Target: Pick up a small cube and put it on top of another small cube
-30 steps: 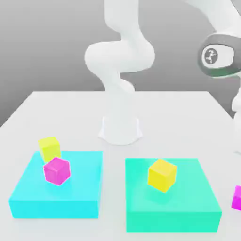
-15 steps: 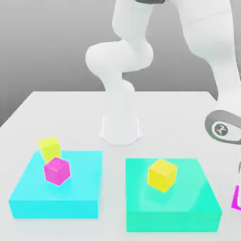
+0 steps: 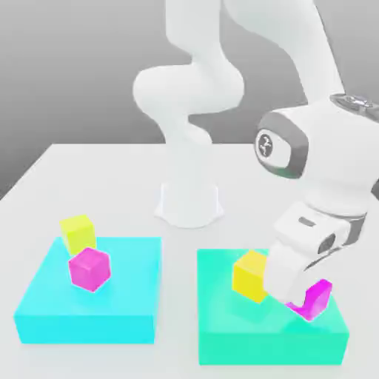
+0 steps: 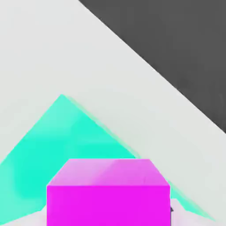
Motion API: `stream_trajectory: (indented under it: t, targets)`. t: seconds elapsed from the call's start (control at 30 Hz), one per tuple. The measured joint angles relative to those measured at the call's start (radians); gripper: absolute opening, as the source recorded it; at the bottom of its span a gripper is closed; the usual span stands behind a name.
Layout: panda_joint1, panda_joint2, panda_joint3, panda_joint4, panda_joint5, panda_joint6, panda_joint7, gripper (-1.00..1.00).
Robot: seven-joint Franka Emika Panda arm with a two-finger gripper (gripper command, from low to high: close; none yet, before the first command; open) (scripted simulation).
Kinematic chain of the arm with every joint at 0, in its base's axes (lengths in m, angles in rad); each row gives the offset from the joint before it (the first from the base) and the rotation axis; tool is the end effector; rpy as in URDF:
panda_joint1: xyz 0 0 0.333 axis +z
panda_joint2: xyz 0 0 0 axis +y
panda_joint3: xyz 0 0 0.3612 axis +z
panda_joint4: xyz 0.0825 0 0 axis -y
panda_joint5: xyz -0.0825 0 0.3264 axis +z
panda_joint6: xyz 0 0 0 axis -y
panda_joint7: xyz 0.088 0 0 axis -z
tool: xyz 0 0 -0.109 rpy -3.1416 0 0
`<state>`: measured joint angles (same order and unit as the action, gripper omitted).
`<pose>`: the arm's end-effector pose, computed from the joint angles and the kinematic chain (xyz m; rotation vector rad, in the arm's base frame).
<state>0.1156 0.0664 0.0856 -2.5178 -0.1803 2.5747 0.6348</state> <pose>0.4264 0.0897 0.3447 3.0250 -0.4280 0.0438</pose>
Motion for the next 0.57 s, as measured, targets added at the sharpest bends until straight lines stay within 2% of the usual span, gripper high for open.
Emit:
stream_trajectory:
  t: [0.27,0.43,0.47,0.57]
  targets:
    - [-0.343,-0.326,-0.261,-0.183,0.074,-0.130,0.011,-1.00]
    - [-0.371,-0.232,-0.316,-0.236,0.115,0.016,-0.011,-1.00]
    - [-0.369,-0.202,-0.319,-0.242,0.122,0.052,-0.016,1.00]
    - [-0.369,-0.202,-0.319,-0.242,0.122,0.052,-0.016,1.00]
